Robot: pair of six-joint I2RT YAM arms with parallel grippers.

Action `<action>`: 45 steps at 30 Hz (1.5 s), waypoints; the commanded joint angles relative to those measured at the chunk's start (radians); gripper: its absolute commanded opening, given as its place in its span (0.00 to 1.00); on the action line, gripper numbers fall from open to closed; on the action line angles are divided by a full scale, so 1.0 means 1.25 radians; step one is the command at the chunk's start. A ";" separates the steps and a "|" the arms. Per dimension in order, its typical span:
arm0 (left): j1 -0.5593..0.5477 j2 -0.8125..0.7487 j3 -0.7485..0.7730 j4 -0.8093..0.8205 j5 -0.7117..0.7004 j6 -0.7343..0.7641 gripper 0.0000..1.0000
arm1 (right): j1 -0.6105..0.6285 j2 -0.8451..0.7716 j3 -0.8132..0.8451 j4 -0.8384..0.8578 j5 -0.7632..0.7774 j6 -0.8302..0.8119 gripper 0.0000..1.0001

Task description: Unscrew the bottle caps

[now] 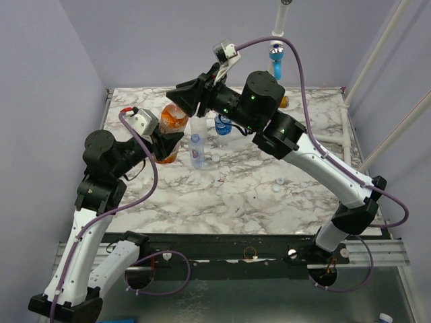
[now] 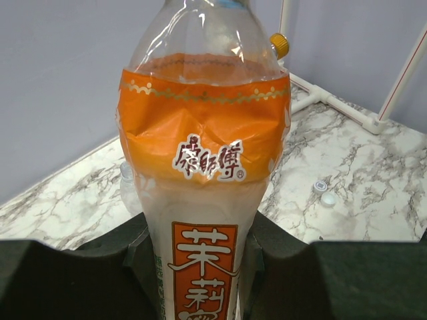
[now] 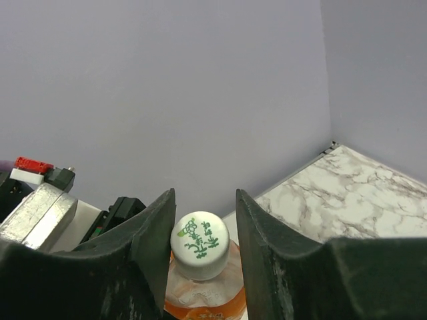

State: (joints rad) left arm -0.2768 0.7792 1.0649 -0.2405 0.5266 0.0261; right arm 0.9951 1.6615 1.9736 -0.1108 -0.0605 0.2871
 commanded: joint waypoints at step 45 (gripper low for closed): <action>0.002 -0.018 0.019 0.045 0.241 -0.101 0.13 | -0.040 -0.119 -0.037 0.023 -0.182 -0.045 0.93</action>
State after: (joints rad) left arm -0.2787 0.7731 1.1049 -0.1287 1.0275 -0.2455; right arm 0.9443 1.4673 1.8156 0.1062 -0.5964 0.2424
